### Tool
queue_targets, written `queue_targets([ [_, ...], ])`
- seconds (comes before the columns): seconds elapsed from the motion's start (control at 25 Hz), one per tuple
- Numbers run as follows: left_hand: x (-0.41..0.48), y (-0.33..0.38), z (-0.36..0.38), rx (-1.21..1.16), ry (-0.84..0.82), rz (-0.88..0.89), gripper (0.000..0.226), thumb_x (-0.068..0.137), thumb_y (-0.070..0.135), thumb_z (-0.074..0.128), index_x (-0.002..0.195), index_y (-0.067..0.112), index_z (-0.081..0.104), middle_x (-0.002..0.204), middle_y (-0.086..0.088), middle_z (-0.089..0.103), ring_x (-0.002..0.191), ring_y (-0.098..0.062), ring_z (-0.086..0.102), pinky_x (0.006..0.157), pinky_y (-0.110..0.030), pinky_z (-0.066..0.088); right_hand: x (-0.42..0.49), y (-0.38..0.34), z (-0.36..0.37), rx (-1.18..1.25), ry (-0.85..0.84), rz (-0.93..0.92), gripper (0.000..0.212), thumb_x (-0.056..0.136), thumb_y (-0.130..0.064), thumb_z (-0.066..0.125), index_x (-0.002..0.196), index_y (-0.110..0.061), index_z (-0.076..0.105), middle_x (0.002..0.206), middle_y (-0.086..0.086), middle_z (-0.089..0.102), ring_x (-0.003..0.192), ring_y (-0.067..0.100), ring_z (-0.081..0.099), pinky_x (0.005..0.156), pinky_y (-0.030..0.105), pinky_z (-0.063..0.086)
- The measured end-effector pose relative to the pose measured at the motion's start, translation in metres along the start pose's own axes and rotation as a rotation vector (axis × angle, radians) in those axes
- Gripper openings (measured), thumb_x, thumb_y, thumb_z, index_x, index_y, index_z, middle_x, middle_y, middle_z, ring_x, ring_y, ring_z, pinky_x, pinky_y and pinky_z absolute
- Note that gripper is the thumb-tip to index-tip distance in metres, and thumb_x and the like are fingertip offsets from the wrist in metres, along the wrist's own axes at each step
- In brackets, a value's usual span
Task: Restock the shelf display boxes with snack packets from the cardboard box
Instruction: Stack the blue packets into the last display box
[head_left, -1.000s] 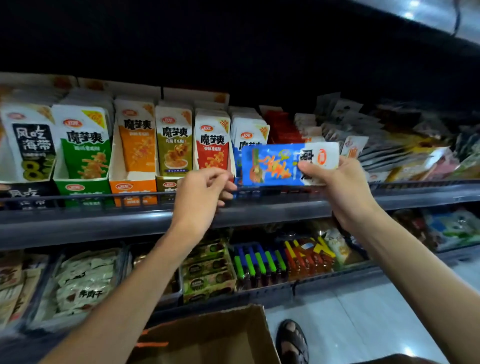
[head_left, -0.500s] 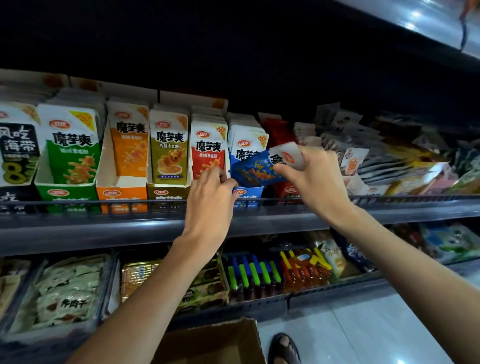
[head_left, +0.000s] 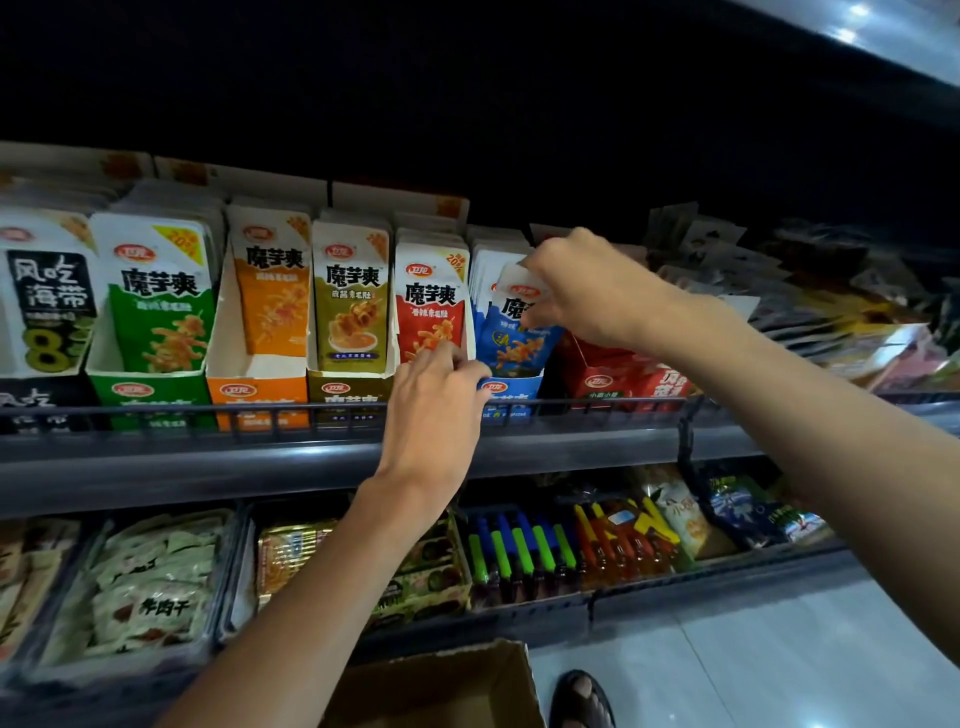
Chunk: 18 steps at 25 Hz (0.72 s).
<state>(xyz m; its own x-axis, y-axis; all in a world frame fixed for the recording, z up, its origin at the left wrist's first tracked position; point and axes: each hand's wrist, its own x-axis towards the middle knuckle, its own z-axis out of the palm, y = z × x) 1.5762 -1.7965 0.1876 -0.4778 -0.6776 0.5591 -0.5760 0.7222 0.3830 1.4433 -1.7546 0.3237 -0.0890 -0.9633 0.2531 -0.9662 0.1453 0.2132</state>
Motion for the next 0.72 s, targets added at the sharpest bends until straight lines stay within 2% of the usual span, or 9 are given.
queue_targets([
  [0.12,0.000,-0.001,0.001,-0.005,0.005,0.008,0.025,0.094,0.026,0.061,0.116,0.018,0.069,0.109,-0.003,0.060,0.103,-0.021,0.054,0.088,-0.035,0.039,0.017,-0.004,0.005,-0.024,-0.051,-0.015,0.040,0.084,-0.026,0.075,0.118,-0.008,0.063,0.118,0.017,0.062,0.112,0.035,0.057,0.079,0.035,0.042],
  [0.28,-0.001,-0.002,0.001,0.000,0.004,0.010,0.025,0.094,0.024,0.060,0.117,0.018,0.068,0.109,-0.003,0.059,0.103,-0.021,0.053,0.090,-0.035,0.039,0.030,-0.004,0.024,-0.016,-0.106,-0.020,0.058,0.080,-0.025,0.079,0.132,-0.021,0.055,0.126,0.014,0.060,0.118,0.034,0.055,0.084,0.037,0.043],
  [0.4,-0.001,-0.002,0.001,-0.016,0.016,0.015,0.027,0.093,0.023,0.062,0.118,0.018,0.068,0.109,-0.003,0.059,0.103,-0.021,0.053,0.090,-0.035,0.039,0.020,0.001,0.035,0.084,0.034,-0.007,0.069,0.075,-0.021,0.082,0.135,-0.019,0.047,0.130,0.009,0.058,0.120,0.032,0.054,0.090,0.043,0.046],
  [0.52,-0.002,-0.001,0.001,-0.009,0.007,0.010,0.030,0.094,0.025,0.060,0.122,0.018,0.066,0.114,-0.003,0.058,0.107,-0.020,0.052,0.092,-0.034,0.036,0.003,0.005,0.050,0.141,0.205,-0.046,0.075,0.074,-0.018,0.083,0.138,-0.014,0.045,0.128,0.009,0.053,0.116,0.031,0.053,0.090,0.047,0.048],
  [0.64,-0.002,-0.002,0.001,0.000,0.012,0.013,0.031,0.094,0.024,0.060,0.123,0.018,0.065,0.114,-0.003,0.058,0.107,-0.021,0.052,0.092,-0.034,0.037,-0.007,0.002,0.069,0.141,0.264,-0.056,0.083,0.076,-0.024,0.082,0.147,-0.013,0.038,0.128,0.014,0.048,0.112,0.031,0.047,0.092,0.044,0.047],
  [0.72,-0.001,-0.002,0.002,0.010,0.007,0.019,0.030,0.093,0.023,0.061,0.122,0.018,0.066,0.113,-0.004,0.058,0.107,-0.022,0.052,0.092,-0.035,0.037,-0.006,0.002,0.076,0.146,0.291,-0.041,0.089,0.075,-0.030,0.082,0.149,-0.014,0.035,0.139,0.015,0.042,0.124,0.032,0.041,0.102,0.044,0.041],
])
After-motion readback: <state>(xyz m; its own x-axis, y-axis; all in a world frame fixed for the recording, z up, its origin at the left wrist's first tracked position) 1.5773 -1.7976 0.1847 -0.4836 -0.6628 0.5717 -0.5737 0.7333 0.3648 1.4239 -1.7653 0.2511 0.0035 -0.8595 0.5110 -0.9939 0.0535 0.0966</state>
